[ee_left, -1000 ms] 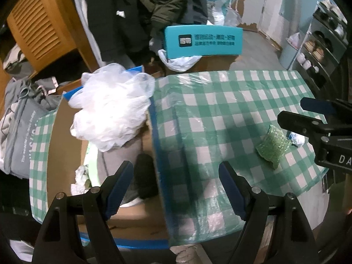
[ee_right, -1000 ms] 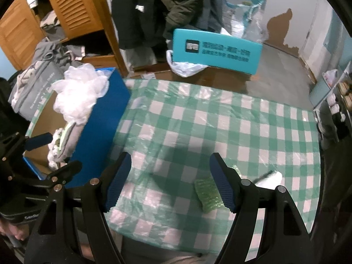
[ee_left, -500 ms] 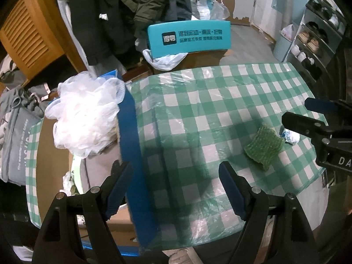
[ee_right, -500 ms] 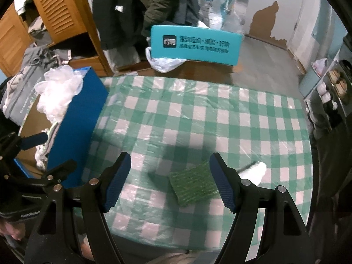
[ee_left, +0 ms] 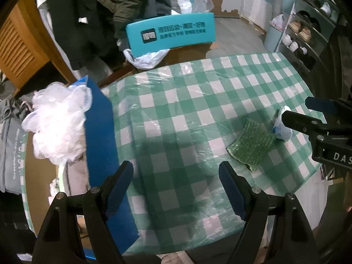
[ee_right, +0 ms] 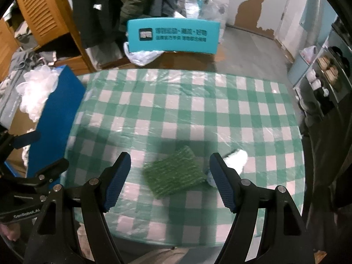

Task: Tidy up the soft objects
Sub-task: 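Withdraw both tools from the box toward the green sponge on the table, then grasp the green glittery sponge with the left tool while the right tool grasps the light blue cloth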

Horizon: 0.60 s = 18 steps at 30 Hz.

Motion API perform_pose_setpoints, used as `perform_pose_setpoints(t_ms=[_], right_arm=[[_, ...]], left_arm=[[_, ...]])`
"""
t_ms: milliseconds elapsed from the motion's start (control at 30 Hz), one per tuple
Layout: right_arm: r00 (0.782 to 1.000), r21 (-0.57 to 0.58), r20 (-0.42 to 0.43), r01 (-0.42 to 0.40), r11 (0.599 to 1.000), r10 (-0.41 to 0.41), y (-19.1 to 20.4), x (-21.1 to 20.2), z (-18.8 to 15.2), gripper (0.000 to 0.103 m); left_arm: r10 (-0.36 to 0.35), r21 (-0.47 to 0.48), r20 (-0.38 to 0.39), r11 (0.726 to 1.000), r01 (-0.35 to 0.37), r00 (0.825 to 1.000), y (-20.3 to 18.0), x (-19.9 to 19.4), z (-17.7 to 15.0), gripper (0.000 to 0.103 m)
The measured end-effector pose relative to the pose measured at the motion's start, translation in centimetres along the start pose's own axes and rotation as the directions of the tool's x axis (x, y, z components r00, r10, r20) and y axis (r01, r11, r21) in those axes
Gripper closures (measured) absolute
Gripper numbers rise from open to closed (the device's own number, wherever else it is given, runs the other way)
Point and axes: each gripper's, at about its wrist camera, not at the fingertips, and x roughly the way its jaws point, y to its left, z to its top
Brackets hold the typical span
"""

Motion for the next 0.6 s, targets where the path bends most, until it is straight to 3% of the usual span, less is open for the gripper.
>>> perform_pose_setpoints(t_ms=[267,600], right_arm=[[0.997,0.073,-0.054,0.067,0.995,-0.064,-4.3,1.9,-1.0,0.030],[0.990,0.165,-0.110,0.110,0.980,-0.092,-8.5,4.3,-1.9,0.030]], left_arm=[[-0.025,0.023,-0.042,0.999,0.026,0.999,-2.6,2.8,1.0,0.022],[-0.141,0.008,-0.089,0.990,0.142,0.986,-6.2,6.6,2.4,0.022]])
